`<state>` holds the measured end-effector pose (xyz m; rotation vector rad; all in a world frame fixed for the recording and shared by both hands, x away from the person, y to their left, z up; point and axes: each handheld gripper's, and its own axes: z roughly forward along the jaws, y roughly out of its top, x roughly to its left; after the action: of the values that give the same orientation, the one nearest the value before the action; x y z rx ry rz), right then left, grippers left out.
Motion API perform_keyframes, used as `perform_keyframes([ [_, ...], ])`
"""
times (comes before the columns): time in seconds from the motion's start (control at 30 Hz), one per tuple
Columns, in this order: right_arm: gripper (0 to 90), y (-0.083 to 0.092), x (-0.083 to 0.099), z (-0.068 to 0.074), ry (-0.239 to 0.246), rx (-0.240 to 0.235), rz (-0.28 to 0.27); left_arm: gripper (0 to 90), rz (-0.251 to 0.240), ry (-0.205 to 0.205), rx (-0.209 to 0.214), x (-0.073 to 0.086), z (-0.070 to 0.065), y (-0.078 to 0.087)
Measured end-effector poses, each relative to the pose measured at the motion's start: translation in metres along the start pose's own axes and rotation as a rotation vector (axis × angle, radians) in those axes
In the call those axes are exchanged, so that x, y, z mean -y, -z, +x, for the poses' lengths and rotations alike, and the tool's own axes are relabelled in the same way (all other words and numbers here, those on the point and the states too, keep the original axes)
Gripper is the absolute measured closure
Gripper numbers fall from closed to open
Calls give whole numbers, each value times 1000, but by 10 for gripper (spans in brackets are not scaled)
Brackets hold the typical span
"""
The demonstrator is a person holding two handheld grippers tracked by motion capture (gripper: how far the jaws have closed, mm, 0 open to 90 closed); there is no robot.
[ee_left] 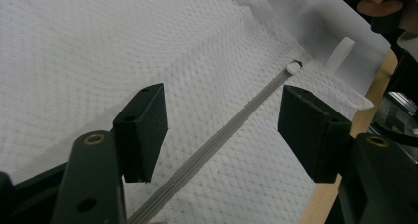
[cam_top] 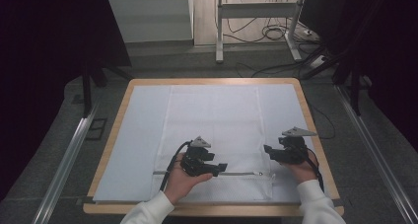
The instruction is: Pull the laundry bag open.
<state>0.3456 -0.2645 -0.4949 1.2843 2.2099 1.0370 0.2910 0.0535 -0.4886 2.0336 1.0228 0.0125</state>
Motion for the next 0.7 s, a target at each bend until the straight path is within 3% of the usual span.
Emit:
perform_keyframes([
  [0.7,313,0,0,0,1,-2,1,349,27,-23,32,-7,-15,-17],
])
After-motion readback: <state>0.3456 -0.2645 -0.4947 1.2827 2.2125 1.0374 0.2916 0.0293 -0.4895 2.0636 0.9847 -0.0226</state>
